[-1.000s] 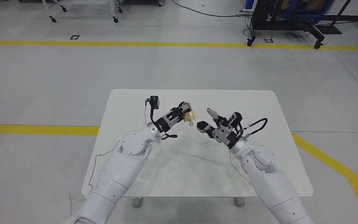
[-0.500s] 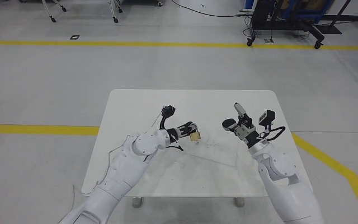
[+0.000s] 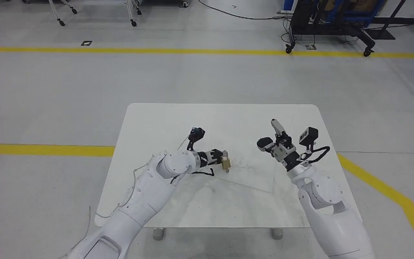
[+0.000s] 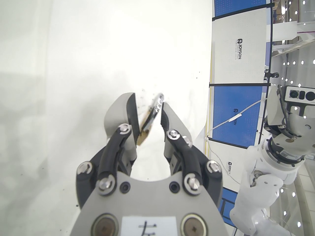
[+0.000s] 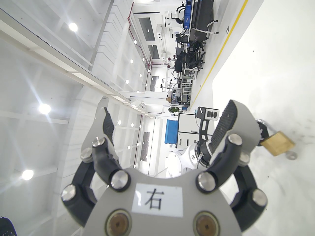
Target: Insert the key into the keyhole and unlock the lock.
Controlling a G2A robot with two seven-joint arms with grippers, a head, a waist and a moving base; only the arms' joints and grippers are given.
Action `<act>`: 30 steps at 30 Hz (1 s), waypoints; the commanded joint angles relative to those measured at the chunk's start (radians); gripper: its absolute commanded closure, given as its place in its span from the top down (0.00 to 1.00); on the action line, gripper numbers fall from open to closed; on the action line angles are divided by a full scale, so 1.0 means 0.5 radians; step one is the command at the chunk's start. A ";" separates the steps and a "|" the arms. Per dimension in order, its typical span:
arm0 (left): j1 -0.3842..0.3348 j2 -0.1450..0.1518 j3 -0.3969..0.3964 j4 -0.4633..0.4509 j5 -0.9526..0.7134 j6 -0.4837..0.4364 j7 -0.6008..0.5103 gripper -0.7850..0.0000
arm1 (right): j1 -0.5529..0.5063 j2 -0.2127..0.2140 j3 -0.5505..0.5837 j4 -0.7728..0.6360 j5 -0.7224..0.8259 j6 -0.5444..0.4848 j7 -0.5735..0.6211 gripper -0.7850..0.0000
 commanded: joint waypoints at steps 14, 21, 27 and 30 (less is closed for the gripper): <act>0.076 0.036 -0.218 -0.165 -0.099 -0.423 0.226 1.00 | 0.000 0.000 0.000 0.000 0.000 0.000 0.000 1.00; 0.217 0.106 -0.393 -0.419 0.344 -0.919 0.580 1.00 | 0.000 0.000 0.000 0.000 0.000 0.000 0.000 1.00; 0.350 0.163 -0.435 -0.601 1.113 -1.015 0.870 1.00 | 0.000 0.000 0.000 0.000 0.000 0.000 0.000 1.00; 0.376 0.161 -0.434 -0.601 1.093 -1.012 0.909 1.00 | 0.000 0.002 0.038 -0.028 -0.108 -0.095 -0.074 1.00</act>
